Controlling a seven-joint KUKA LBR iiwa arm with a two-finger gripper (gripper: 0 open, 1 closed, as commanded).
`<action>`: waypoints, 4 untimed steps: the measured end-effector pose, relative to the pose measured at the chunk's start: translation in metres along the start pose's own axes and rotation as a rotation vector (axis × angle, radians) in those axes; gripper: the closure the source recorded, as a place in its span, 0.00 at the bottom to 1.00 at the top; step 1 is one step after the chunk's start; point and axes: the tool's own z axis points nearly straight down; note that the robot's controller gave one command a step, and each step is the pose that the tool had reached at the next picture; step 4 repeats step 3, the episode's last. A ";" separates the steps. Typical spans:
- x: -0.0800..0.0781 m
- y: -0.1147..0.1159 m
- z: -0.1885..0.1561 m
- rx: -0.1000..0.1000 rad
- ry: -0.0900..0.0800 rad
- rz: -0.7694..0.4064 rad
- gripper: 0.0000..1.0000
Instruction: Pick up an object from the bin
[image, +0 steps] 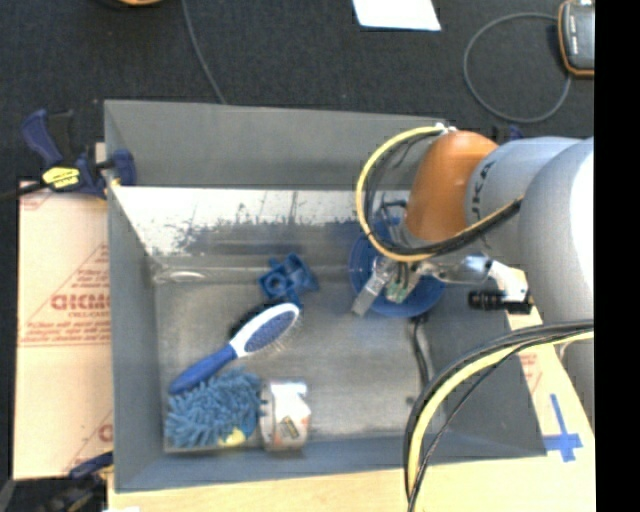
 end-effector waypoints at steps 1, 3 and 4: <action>0.000 -0.001 -0.035 0.002 0.004 -0.001 1.00; -0.002 -0.001 -0.081 -0.002 -0.005 -0.005 1.00; -0.002 -0.001 -0.081 -0.002 -0.005 -0.005 1.00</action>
Offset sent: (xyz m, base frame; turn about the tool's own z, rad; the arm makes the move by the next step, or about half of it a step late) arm -0.0011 -0.0003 0.0527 -0.0007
